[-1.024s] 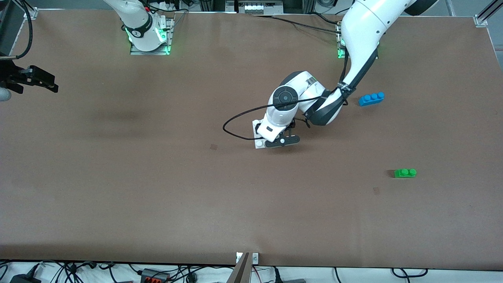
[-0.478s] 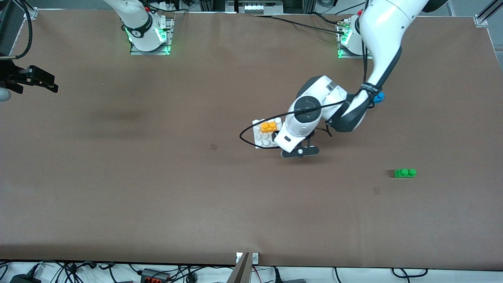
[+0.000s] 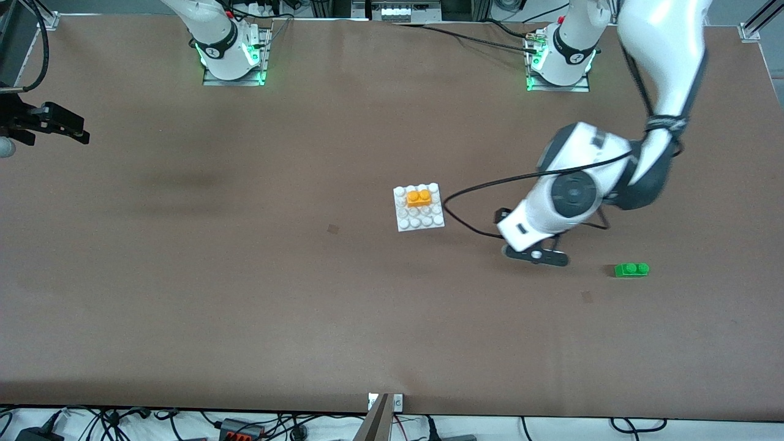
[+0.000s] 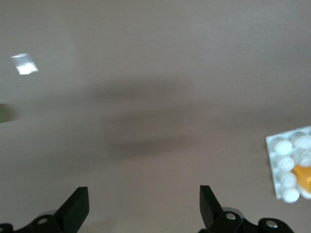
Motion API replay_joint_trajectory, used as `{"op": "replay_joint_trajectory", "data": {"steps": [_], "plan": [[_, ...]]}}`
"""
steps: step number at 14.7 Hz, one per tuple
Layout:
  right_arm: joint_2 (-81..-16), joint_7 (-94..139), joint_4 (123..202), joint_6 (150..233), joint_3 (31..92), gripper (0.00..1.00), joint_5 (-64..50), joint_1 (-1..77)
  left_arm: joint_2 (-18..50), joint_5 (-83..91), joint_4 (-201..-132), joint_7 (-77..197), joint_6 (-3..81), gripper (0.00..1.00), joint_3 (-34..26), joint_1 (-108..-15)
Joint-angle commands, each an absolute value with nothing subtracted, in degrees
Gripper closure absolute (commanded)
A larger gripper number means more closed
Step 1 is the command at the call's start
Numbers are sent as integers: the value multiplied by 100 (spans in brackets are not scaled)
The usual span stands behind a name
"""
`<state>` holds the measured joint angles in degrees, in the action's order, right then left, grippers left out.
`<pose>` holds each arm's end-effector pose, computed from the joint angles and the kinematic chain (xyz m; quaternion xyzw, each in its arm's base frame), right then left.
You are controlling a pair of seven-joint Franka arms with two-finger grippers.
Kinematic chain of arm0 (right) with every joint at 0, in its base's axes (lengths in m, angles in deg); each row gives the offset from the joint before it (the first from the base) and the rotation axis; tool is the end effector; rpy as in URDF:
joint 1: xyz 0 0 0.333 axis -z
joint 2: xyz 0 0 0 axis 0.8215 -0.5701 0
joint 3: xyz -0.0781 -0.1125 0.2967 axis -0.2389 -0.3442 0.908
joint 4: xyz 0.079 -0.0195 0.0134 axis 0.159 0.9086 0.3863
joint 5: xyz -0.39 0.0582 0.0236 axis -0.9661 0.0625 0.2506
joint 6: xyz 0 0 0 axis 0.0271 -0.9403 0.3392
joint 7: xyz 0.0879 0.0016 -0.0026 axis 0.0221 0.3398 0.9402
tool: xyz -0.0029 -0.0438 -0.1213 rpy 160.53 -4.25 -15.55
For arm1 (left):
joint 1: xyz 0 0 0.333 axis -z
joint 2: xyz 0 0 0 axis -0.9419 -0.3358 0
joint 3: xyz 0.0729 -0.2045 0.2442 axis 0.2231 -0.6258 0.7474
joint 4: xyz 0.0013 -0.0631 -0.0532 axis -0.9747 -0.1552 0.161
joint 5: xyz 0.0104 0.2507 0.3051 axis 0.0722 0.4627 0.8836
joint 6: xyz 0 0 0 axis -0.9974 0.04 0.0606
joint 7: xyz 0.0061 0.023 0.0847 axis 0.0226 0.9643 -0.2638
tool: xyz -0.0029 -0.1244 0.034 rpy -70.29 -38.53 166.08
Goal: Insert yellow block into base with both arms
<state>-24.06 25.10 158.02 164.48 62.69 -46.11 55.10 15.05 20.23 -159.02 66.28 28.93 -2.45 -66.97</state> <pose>0.5428 -0.0466 0.5853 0.9985 0.0274 -0.0461 0.0130 0.6305 -0.1925 0.3429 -0.9927 0.0768 0.0901 0.0229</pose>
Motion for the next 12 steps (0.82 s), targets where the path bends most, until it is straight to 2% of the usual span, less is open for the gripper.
{"op": "replay_joint_trajectory", "data": {"steps": [1,5,8,11,12], "plan": [[-2416,2474,15735,16365,6255,0,-4517,5515,2132,1426,-16066,5657,2612,0,433,-6739],[-2416,2474,15735,16356,6255,0,-4517,5515,2923,1408,-16031,5330,1734,0,1014,-6748],[-2416,2482,15735,16365,6255,0,-4517,5515,3468,1363,-16023,4618,1487,0,1419,-6748],[-2416,2482,15735,16356,6255,0,-4517,5515,3400,1372,-15576,4722,1311,0,1481,-6713],[-2416,2482,15735,16356,6255,0,-4517,5515,3425,1372,-15479,4862,971,0,1472,-6678]]}}
